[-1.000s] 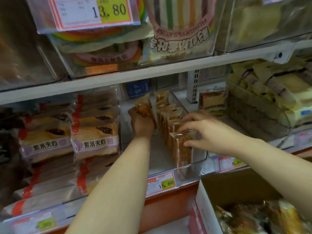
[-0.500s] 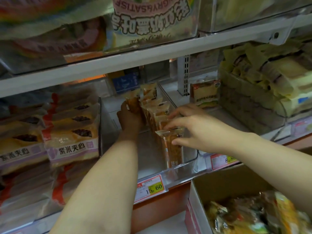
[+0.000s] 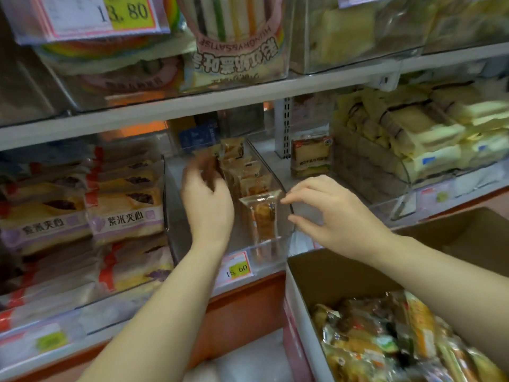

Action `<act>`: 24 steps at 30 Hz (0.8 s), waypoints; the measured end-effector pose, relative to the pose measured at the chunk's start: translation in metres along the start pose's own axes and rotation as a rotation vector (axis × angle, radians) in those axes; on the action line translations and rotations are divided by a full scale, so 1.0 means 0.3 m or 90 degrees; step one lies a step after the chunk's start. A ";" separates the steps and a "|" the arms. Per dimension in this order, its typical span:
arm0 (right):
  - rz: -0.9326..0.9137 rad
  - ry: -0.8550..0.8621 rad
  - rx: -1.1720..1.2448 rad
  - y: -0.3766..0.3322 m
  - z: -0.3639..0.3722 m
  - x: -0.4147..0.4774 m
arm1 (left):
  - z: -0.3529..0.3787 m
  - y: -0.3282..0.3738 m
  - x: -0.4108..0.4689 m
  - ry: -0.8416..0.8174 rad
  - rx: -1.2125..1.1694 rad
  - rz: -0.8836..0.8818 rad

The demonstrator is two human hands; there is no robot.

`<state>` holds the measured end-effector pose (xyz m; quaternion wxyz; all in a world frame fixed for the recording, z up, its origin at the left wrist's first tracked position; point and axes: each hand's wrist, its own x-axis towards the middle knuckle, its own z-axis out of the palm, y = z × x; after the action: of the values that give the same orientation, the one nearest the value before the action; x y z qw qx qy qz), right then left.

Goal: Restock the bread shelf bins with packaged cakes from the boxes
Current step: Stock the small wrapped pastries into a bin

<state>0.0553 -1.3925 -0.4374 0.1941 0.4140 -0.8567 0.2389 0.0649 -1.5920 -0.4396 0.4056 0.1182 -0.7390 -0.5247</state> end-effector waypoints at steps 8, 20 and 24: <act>0.074 -0.068 -0.036 0.074 -0.094 -0.306 | 0.057 0.094 -0.300 -0.344 0.027 0.261; 0.484 -0.665 -0.217 0.562 0.060 -0.576 | 0.235 -0.018 -0.334 -0.635 0.188 0.363; 0.605 -0.678 -0.186 0.686 0.111 -0.639 | 0.278 -0.022 -0.331 -0.652 0.184 0.405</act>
<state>-0.0027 -1.1815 -0.6173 -0.3205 0.0274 -0.9453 -0.0533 0.0665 -1.4784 -0.5026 0.1160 -0.3208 -0.9026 -0.2627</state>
